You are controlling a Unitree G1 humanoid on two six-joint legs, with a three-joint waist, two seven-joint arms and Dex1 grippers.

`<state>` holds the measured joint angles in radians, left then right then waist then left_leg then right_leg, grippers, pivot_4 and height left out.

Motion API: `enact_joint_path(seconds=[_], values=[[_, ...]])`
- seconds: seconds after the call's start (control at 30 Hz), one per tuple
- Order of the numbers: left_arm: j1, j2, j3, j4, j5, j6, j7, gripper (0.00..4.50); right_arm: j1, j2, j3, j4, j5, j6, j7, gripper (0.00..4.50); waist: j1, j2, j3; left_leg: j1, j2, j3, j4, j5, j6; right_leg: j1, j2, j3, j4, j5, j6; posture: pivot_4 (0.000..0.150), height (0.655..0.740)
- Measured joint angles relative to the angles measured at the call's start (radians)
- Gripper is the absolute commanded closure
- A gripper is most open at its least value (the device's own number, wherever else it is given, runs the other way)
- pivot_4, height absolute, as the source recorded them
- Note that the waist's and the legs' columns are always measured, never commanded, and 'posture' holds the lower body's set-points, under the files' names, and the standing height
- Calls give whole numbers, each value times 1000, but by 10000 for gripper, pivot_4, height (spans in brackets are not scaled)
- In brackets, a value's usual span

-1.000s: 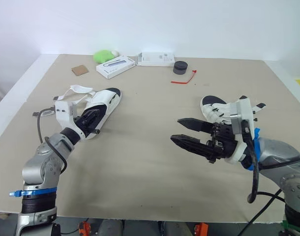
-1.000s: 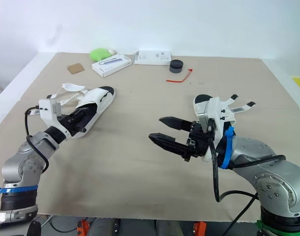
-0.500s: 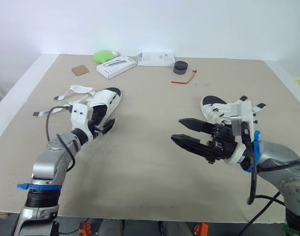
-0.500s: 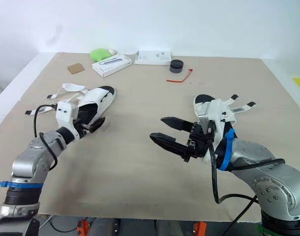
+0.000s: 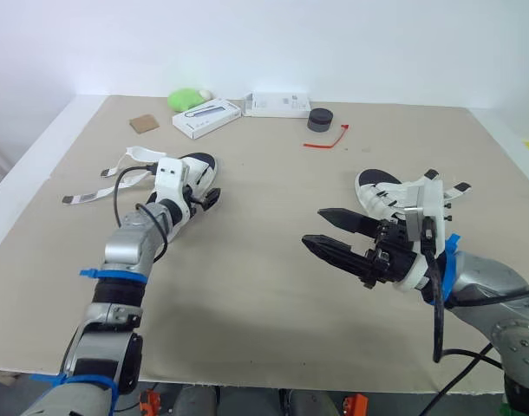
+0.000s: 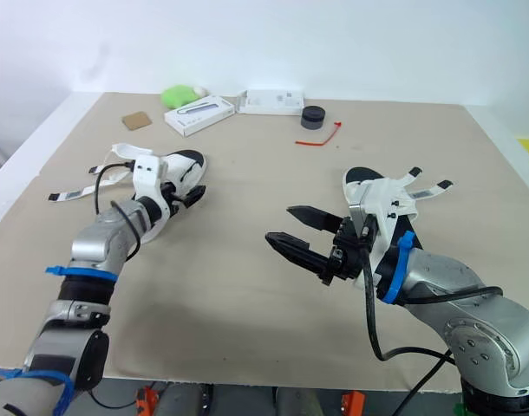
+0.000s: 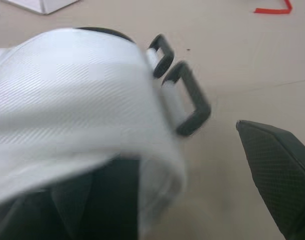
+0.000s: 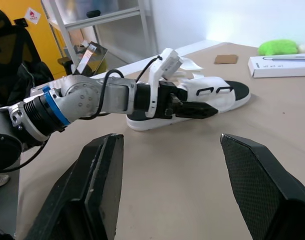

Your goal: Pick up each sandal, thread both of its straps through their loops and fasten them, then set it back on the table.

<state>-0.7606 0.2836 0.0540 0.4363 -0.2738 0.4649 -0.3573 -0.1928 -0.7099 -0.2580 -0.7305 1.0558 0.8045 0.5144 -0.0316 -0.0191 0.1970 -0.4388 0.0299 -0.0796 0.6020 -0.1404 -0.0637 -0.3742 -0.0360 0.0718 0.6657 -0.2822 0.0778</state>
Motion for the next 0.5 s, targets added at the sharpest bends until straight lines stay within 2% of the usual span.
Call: enact_joint_path(seconds=[0.07, 0.1, 0.13, 0.17, 0.2, 0.33, 0.5], values=[[-12, 1, 1, 32, 11, -28, -2, 12227, 3, 0, 1, -4, 0, -4, -3, 11484, 1, 0, 0, 0, 0, 0, 0, 0, 0, 0, 0, 0, 0, 0, 0, 1500, 7400], [-12, 1, 1, 33, 11, -30, -2, 12227, 4, 0, 1, -4, 0, -4, -4, 11484, 1, 0, 0, 0, 0, 0, 0, 0, 0, 0, 0, 0, 0, 0, 0, 1500, 7400], [-20, 0, 1, 60, 21, -58, -7, 16973, 9, 0, 2, -4, -1, -7, -11, 11484, 2, 0, 0, 0, 0, 0, 0, 0, 0, 0, 0, 0, 0, 0, 0, 1500, 7400], [-23, 0, 2, 73, 27, -72, -7, 19400, 11, 0, 2, -4, -1, -9, -13, 11484, 3, 0, 0, 0, 0, 0, 0, 0, 0, 0, 0, 0, 0, 0, 0, 1500, 7400], [-27, 0, 4, 89, 34, -89, -5, 25843, 13, 0, 2, -4, -1, -13, -16, 11484, 4, 0, 0, 0, 0, 0, 0, 0, 0, 0, 0, 0, 0, 0, 0, 1500, 7400], [-31, 0, 9, 109, 53, -121, -3, 43999, 23, 0, 8, -2, -2, -24, -19, 11484, 7, 0, 0, 0, 0, 0, 0, 0, 0, 0, 0, 0, 0, 0, 0, 1500, 7400], [-30, 5, 1, 116, 78, -144, -28, 44689, 30, 6, 8, 7, -2, -34, -21, 11484, 7, 0, 0, 0, 0, 0, 0, 1, 0, 0, 0, 0, 0, 0, 0, 1500, 7400]])
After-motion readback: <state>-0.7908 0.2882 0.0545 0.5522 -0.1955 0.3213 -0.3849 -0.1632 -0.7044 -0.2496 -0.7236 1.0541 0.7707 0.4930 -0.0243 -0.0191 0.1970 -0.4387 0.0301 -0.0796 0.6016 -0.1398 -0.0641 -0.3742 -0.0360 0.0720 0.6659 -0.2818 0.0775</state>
